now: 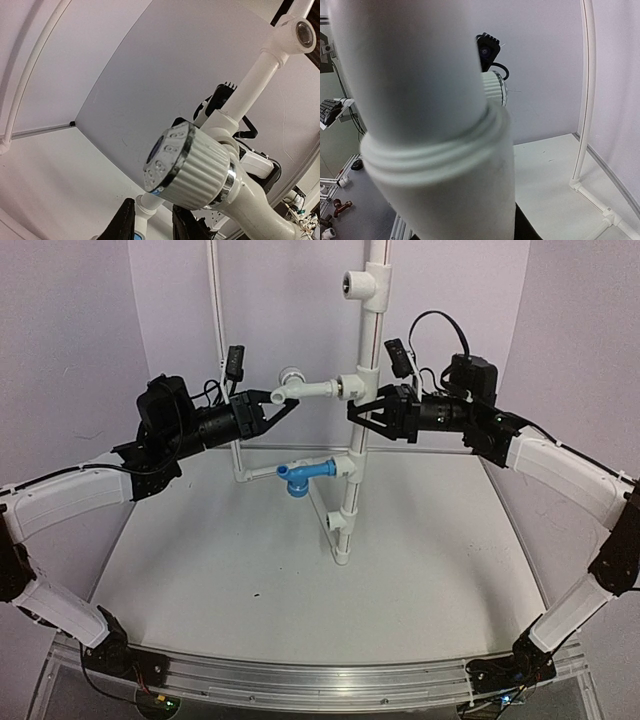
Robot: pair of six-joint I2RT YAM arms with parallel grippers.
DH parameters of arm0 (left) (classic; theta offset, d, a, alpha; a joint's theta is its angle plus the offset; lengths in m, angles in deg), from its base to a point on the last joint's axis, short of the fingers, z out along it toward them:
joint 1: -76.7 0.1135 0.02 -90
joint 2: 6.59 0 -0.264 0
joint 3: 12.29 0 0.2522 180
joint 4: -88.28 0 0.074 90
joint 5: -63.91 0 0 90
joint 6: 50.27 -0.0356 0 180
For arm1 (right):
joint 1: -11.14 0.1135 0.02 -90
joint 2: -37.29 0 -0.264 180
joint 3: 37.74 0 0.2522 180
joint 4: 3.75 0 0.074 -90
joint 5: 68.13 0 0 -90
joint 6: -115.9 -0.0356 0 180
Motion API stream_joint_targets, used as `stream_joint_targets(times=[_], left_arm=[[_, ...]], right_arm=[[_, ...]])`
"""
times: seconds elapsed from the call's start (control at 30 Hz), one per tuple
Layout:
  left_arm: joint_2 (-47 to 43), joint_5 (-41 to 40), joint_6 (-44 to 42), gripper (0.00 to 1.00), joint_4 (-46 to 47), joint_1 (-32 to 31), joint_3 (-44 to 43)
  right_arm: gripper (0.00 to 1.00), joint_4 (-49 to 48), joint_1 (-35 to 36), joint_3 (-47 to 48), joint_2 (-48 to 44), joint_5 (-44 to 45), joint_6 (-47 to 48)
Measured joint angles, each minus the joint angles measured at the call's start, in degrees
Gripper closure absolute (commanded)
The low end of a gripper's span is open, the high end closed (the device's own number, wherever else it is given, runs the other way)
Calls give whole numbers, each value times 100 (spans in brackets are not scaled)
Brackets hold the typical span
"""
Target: Install the water faucets
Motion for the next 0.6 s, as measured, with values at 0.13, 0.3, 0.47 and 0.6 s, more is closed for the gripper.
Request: stream_joint_targets(times=[0.13,0.3,0.47,0.6], left_arm=[[32,160,-147,75,229,162,-1],[165,577,-345,76,290,352,-126],[359,1123,-592,78,244,437,-549],[432,1395,-690,79,250,466,-793]], right_arm=[[100,-57,0,-50,-29,32,18],[100,-90,0,-75,-41,47,38],[100,-103,0,-103,-65,79,45],[100,-120,0,-114,-68,98,55]])
